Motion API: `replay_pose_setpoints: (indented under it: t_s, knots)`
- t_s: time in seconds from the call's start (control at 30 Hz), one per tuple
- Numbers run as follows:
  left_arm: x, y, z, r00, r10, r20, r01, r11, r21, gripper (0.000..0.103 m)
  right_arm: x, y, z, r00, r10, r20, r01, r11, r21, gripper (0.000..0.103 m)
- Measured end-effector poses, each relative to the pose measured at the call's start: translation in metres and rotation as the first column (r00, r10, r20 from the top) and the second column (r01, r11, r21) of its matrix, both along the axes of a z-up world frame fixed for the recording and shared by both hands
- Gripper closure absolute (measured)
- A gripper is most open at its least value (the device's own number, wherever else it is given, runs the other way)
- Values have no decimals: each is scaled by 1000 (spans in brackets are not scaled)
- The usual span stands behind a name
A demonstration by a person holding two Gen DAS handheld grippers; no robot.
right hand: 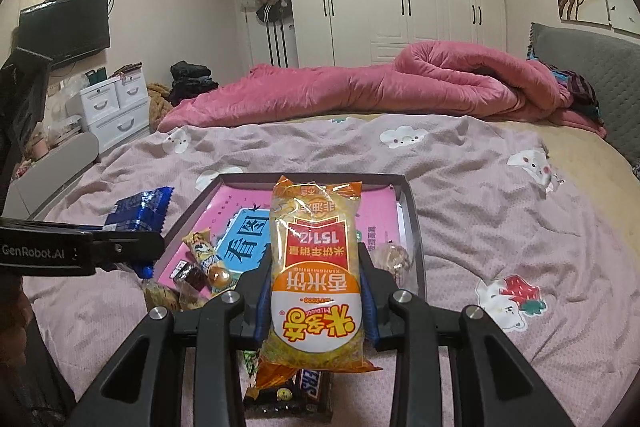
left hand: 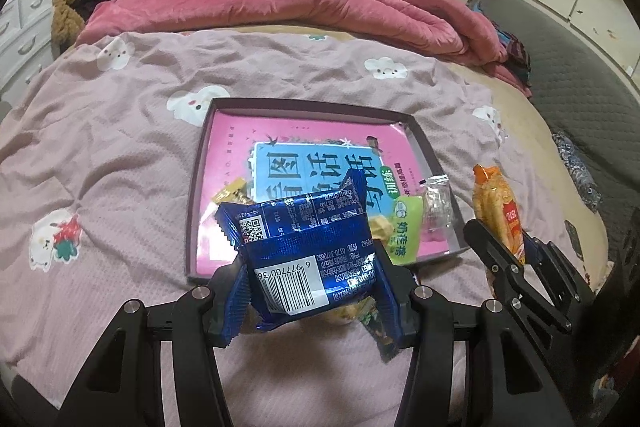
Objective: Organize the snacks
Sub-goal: 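Carry the blue packet over the tray with the left tool while the right tool carries the bread packet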
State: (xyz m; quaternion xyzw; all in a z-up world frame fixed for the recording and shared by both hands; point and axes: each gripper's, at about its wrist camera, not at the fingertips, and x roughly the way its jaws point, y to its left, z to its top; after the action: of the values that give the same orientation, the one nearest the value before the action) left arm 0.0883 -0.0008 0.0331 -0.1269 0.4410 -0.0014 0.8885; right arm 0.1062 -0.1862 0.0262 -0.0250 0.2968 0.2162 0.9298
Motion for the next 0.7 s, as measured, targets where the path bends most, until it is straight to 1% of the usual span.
replay_pose_setpoints:
  t_s: [0.7]
  knots:
    - [31,-9,-12,1000,-12,-22,12,1000,-5,47,23,0,-7,1000,-20,-23,20,999,27,67]
